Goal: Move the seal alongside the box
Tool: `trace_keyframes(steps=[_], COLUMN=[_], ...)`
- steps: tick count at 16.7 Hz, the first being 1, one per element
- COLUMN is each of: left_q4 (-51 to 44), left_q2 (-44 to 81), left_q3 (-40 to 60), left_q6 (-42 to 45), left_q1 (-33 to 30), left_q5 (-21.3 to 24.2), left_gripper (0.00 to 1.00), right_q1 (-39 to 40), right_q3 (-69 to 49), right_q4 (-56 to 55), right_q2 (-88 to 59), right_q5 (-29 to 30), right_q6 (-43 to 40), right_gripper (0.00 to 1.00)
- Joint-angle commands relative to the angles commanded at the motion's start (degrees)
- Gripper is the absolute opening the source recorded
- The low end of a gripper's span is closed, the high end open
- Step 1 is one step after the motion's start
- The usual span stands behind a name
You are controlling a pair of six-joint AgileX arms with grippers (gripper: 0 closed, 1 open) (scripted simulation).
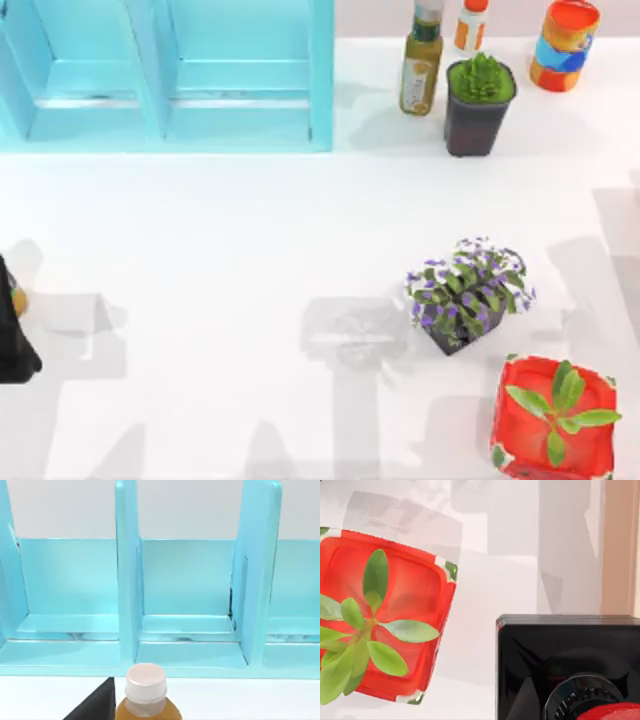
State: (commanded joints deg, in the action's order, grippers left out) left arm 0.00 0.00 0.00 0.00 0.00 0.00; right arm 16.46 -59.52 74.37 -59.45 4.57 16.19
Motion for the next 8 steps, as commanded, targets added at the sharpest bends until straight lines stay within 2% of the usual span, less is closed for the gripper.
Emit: trace_keyframes(steps=[3, 8], left_q4=[0.0, 0.0], left_q2=[0.0, 0.0], left_q3=[0.0, 0.0], left_q6=[0.0, 0.0], left_q1=[0.0, 0.0], left_q5=[0.0, 0.0], left_gripper=[1.0, 1.0], right_q1=[-2.7, -2.6], right_q3=[3.6, 3.7], right_q4=[-0.7, -0.6], right_q2=[4.3, 4.4], right_q5=[-1.1, -1.1], right_q6=[-2.6, -2.6], right_gripper=[0.0, 0.0])
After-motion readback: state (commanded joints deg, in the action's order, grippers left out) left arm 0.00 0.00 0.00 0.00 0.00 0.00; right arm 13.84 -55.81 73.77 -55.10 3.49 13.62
